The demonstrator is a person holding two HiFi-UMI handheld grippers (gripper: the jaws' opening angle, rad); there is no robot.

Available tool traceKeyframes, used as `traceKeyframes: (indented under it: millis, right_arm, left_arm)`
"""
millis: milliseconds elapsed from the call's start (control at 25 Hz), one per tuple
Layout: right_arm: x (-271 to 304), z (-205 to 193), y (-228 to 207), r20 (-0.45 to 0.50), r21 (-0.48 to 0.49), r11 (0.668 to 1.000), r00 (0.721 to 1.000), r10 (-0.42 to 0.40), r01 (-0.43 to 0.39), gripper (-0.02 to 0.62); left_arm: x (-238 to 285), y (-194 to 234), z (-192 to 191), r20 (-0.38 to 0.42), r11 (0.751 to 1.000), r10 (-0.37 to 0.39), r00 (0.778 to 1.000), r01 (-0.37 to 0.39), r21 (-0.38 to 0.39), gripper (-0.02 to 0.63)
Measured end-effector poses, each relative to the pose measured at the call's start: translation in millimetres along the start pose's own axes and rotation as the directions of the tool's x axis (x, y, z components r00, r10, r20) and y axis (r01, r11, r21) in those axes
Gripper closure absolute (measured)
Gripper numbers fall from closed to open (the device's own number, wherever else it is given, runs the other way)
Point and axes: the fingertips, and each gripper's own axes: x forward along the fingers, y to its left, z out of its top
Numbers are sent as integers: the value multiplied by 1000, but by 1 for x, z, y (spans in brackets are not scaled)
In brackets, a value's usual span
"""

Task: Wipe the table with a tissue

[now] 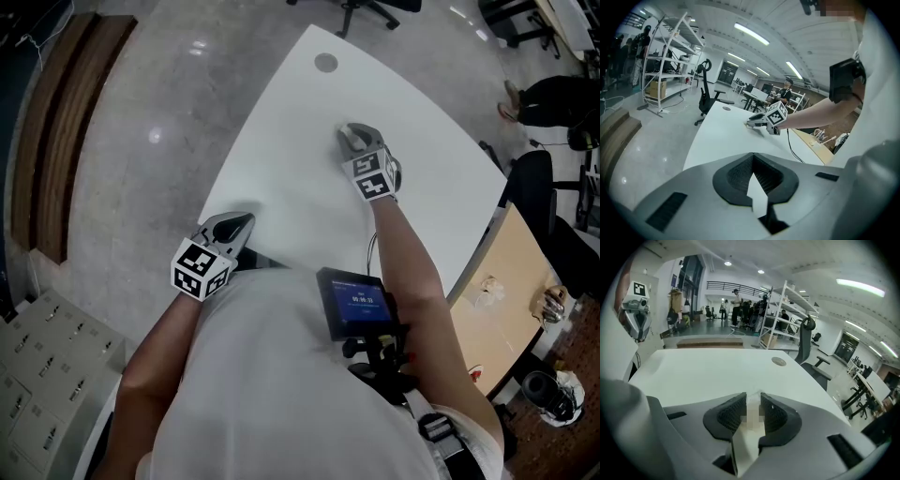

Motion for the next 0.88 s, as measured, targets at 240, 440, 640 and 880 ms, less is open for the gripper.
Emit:
traceKeyframes:
  millis: [240, 440, 640, 880]
  right_arm:
    - [-26, -34, -23, -35, 206, 972, 993, -110, 115, 499]
    - [-47, -63, -33, -91, 446, 884, 989, -114, 143, 499]
    - [-105, -91, -78, 18, 740, 645, 953, -301, 190, 499]
    - [-104, -104, -75, 2, 651, 731, 962, -272, 206, 499]
  left_arm:
    - [2, -4, 4, -6, 1000, -17, 1000, 18, 21, 601]
    - [3, -5, 4, -1, 999, -37, 999, 37, 33, 601]
    - [5, -7, 7, 5, 997, -59, 998, 58, 44, 601]
    - [5, -5, 5, -2, 996, -73, 997, 73, 52, 600]
